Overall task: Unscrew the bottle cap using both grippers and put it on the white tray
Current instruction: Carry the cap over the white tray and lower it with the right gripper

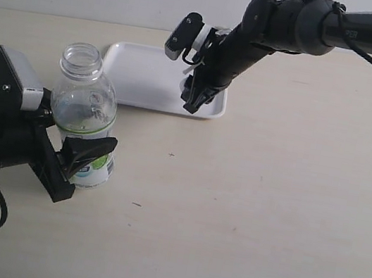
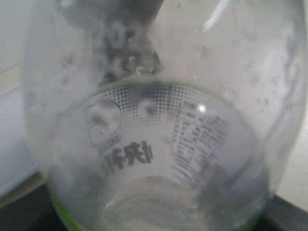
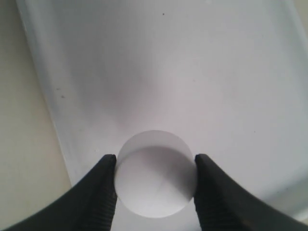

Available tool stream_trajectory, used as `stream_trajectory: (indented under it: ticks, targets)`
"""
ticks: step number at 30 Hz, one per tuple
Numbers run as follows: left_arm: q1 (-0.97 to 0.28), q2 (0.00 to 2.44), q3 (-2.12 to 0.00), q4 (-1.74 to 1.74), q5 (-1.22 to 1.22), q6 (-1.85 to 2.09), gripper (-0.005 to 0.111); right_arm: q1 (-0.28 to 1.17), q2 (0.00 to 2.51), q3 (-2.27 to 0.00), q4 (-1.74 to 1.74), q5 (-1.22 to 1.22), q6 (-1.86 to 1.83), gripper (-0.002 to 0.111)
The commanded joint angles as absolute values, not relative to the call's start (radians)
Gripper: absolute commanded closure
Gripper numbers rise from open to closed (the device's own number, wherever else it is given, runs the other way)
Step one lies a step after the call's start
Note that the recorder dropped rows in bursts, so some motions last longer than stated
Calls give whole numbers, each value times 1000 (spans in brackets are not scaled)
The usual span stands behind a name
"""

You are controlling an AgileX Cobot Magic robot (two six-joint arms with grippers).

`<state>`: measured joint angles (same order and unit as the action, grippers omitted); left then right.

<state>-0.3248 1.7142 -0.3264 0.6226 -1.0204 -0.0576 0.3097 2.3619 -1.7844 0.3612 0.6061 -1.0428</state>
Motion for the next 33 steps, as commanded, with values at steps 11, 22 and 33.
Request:
stream_trajectory:
  ticks: [11,22,33]
  targets:
    - [-330,1711,-326,606,-1067,-57,107,303,2372,-1784,439,646,-1040,64]
    - [-330,1711,-326,608,-1052,-57,107,303,2307,-1784,426,686,-951,37]
    - [-330,1733,-326,627,-1026,-43,107,303,2182,-1784,426,890,-903,39]
